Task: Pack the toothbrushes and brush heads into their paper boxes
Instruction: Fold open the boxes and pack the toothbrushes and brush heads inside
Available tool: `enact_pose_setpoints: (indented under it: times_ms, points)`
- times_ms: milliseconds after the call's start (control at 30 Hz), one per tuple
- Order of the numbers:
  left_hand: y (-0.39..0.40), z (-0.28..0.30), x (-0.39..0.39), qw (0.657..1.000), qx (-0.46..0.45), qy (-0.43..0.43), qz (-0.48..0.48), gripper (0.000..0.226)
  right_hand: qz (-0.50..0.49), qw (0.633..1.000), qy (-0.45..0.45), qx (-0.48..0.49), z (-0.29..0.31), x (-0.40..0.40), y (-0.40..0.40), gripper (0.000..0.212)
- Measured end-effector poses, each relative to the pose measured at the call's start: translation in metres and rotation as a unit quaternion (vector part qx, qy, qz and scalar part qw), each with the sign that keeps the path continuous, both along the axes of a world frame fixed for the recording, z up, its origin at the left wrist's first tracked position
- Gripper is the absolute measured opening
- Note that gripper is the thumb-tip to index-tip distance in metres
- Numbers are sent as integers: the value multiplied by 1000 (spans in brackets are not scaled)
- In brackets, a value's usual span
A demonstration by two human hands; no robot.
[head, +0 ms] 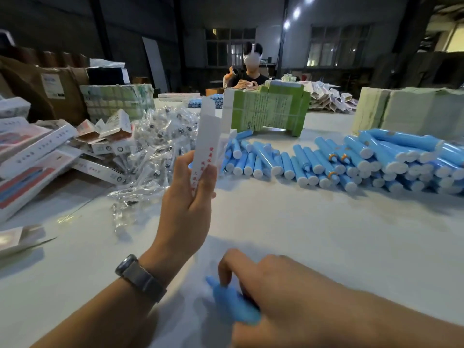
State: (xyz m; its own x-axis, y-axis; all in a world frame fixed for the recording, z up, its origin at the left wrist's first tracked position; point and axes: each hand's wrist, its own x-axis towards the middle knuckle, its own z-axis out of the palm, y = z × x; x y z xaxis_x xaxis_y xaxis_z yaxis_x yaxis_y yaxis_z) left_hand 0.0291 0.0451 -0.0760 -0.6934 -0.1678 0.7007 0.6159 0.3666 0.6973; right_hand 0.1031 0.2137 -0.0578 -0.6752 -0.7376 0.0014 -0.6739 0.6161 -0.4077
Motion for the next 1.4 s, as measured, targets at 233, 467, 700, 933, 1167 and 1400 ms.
enact_pose_setpoints:
  times_ms: [233, 467, 700, 933, 1167, 1400]
  points:
    - [-1, 2, -4, 998, 55, -11, -15, 10, -35, 980, -15, -198, 39, -64, -4, 38]
    - [1, 10, 1, 982, 176, -27, -60, 22, -13, 959, -21, -283, 66, -99, -16, 26]
    - [4, 3, 1, 988, 81, -54, -123, 27, -64, 911, 16, -407, 60, -102, -12, 28]
    - [-1, 0, 5, 976, 81, -120, -162, 54, -70, 792, 74, -602, 80, -93, -9, 26]
    - [-1, -2, 5, 976, 63, -110, -175, 49, -72, 691, 80, -715, 100, -82, -7, 24]
    - [-3, -3, 6, 982, 25, -96, -161, 47, -67, 782, 162, -599, 101, -84, -8, 32]
